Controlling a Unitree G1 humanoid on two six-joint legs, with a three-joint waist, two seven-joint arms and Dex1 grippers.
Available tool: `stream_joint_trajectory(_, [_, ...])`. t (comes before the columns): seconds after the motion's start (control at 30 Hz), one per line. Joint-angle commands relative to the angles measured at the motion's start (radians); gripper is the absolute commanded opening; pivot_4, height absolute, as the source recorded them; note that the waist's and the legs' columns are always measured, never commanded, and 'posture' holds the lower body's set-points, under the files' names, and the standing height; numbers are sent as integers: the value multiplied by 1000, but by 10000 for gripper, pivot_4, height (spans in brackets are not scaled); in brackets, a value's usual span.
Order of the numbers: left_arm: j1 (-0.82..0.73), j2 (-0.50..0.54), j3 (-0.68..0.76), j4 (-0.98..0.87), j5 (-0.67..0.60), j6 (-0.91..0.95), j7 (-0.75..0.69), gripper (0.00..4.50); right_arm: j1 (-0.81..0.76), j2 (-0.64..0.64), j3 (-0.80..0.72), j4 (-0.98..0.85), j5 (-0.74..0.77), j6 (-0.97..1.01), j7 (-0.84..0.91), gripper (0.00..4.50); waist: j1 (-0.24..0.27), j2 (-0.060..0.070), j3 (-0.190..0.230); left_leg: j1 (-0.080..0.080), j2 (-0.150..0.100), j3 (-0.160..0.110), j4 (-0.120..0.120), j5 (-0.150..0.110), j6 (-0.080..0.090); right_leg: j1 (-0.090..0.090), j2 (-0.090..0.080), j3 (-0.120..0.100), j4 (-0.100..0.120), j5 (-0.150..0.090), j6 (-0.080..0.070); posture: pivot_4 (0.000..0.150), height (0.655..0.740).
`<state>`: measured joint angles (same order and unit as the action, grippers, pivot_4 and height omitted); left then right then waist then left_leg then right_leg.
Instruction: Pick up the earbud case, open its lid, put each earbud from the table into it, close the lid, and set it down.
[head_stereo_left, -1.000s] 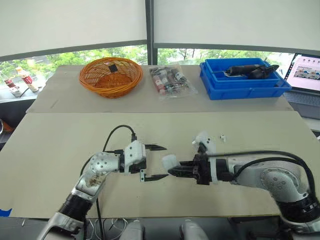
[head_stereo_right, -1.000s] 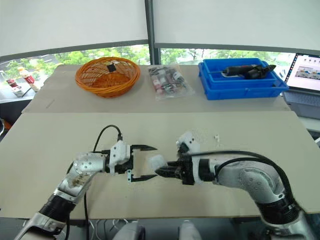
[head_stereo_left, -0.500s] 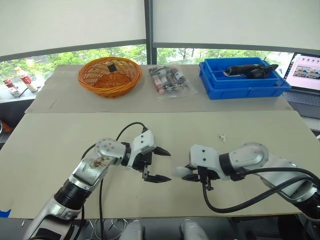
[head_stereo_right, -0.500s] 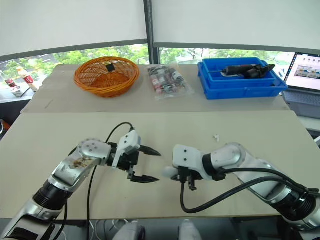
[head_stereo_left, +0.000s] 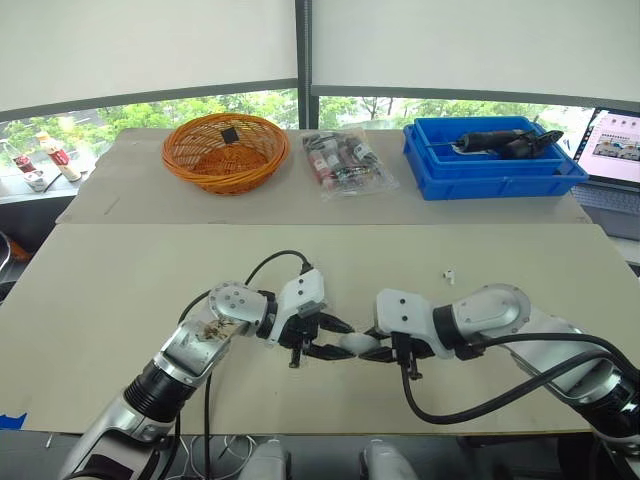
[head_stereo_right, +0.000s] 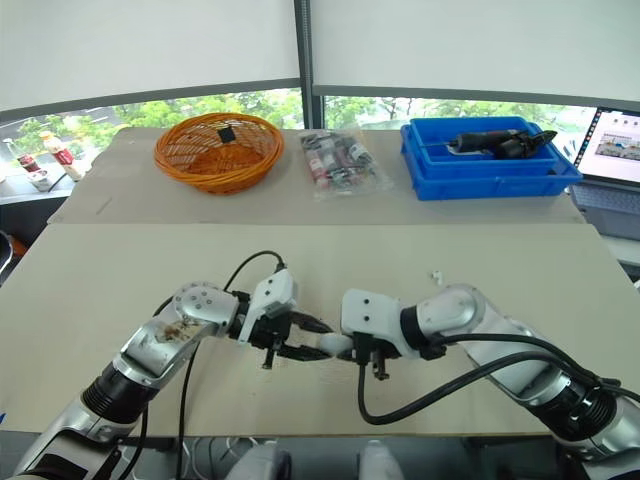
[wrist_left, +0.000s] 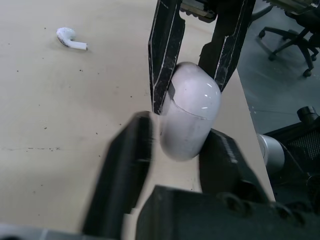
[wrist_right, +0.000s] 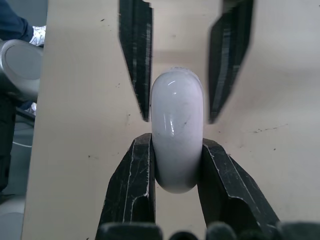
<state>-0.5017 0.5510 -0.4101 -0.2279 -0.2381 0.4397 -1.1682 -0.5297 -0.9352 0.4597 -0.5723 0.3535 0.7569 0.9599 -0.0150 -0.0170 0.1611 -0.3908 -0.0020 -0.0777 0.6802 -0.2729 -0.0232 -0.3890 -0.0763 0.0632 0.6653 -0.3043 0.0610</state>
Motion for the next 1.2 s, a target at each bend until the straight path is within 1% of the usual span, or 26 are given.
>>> stream_joint_trajectory(0.03, [-3,-9,0,-40,-11,9,7,5297,1,7,-35,-25,-7,5,11,7557,0,0,0,0,0,0,0,0,0,0,0,0,0,0,0,1500,7400])
stream_joint_trajectory(0.2, [1,-20,2,-42,-3,22,31,5297,-16,17,-46,-24,11,45,25,7557,0,0,0,0,0,0,0,0,0,0,0,0,0,0,0,1500,7400])
stream_joint_trajectory(0.27, [7,-19,3,-45,-1,29,37,5297,-14,5,-47,-22,-6,42,30,17696,0,0,0,0,0,0,0,0,0,0,0,0,0,0,0,1500,7400])
stream_joint_trajectory(0.3, [12,-16,4,-45,-2,32,39,5297,-9,-11,-46,-20,-18,32,40,20486,0,0,0,0,0,0,0,0,0,0,0,0,0,0,0,1500,7400])
stream_joint_trajectory(0.4, [30,-10,17,-47,-13,47,50,5297,9,-46,-68,-24,-26,22,59,30946,1,0,0,0,0,0,0,0,0,0,0,0,0,0,0,1500,7400])
stream_joint_trajectory(0.5, [74,-6,42,-50,-49,55,47,5297,33,-105,-122,-27,-25,-5,91,41091,1,0,0,0,0,0,0,0,0,0,0,0,0,0,0,1500,7400])
stream_joint_trajectory(0.53, [87,-8,51,-50,-61,51,44,5297,40,-118,-136,-27,-27,-15,98,41371,1,0,0,0,0,0,0,0,0,0,0,0,0,0,0,1500,7400])
stream_joint_trajectory(0.6, [150,-49,106,-30,-148,4,18,5297,80,-143,-204,-24,-34,-141,126,41371,1,0,0,0,0,0,0,0,0,0,0,0,0,0,0,1500,7400])
stream_joint_trajectory(0.67, [194,-101,160,-8,-225,-15,14,5297,112,-144,-260,-28,-17,-217,150,41371,1,0,0,0,0,0,0,0,0,0,0,0,0,0,0,1500,7400])
stream_joint_trajectory(0.73, [218,-117,167,22,-210,-85,-2,5297,142,-100,-323,-60,47,-236,147,41371,2,0,0,0,0,0,0,0,0,0,0,0,0,0,0,1500,7400])
stream_joint_trajectory(0.8, [227,-124,160,38,-190,-140,-10,5297,156,-65,-350,-87,79,-241,138,41371,2,0,0,1,1,0,0,0,0,1,0,0,0,0,0,1500,7400])
stream_joint_trajectory(0.93, [223,-139,137,63,-153,-232,-12,5297,110,-2,-325,-101,88,-148,69,41371,2,0,0,1,0,-1,0,0,0,1,-1,1,1,0,0,1500,7400])
stream_joint_trajectory(1.03, [218,-147,129,78,-134,-281,-14,5297,82,13,-299,-82,73,-118,69,41371,4,0,0,1,0,-1,0,0,0,1,-1,1,0,0,0,1500,7400])
stream_joint_trajectory(1.2, [217,-150,133,82,-137,-288,-8,5297,43,10,-277,-53,61,-101,85,41371,3,0,0,1,0,0,0,0,0,1,-1,1,0,0,0,1500,7400])
